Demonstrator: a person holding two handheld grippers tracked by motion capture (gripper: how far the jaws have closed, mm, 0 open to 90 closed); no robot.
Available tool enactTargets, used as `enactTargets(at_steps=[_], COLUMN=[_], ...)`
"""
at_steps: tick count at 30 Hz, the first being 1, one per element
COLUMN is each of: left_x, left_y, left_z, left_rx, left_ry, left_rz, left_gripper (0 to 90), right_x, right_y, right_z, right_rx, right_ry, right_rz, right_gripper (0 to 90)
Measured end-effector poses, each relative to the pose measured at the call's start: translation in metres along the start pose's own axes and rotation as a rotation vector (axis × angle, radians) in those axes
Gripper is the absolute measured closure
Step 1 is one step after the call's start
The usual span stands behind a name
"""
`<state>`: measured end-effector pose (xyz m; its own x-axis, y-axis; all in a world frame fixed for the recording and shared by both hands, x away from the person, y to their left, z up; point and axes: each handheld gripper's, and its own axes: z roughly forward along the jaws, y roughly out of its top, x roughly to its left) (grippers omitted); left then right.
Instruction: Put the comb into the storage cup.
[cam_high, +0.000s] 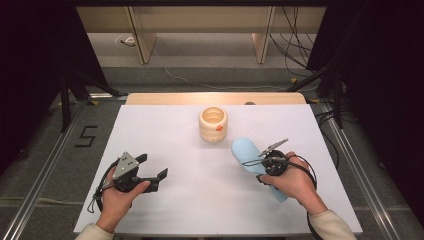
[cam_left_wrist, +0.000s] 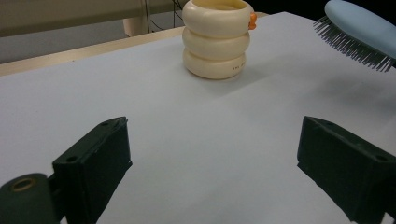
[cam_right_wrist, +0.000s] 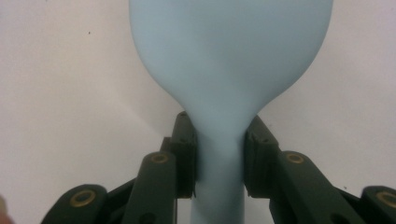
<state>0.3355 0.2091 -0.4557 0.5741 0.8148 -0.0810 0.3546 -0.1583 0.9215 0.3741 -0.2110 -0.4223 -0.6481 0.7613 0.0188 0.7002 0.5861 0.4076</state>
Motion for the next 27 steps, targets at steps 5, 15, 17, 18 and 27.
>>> enactTargets(at_steps=[5, 15, 17, 18, 27], left_x=[0.0002, 0.0003, 0.0004, 0.0004, 0.0010], left_y=[-0.0001, 0.0001, 0.0002, 0.0002, 0.0007], left_z=[0.0002, -0.0001, -0.0002, -0.0002, -0.0003], left_rx=[0.002, 0.000, 0.000, 0.000, -0.002], left_ry=[0.000, -0.001, -0.005, -0.005, -0.010], left_rz=[-0.002, -0.004, -0.007, -0.007, -0.018], left_gripper=[9.1, 9.2, 9.1, 9.1, 7.8], right_x=[0.0000, -0.0019, -0.0019, -0.0019, -0.0018], right_y=[0.0013, 0.0019, 0.0021, 0.0021, 0.0034], right_z=[-0.0023, -0.0045, -0.0051, -0.0051, -0.0072], right_rx=[-0.049, -0.106, -0.115, -0.115, -0.165], right_ry=[-0.010, -0.026, -0.026, -0.026, -0.031], right_rz=[-0.003, -0.022, -0.028, -0.028, -0.037], right_gripper=[70.4, 70.4, 70.4, 70.4, 70.4])
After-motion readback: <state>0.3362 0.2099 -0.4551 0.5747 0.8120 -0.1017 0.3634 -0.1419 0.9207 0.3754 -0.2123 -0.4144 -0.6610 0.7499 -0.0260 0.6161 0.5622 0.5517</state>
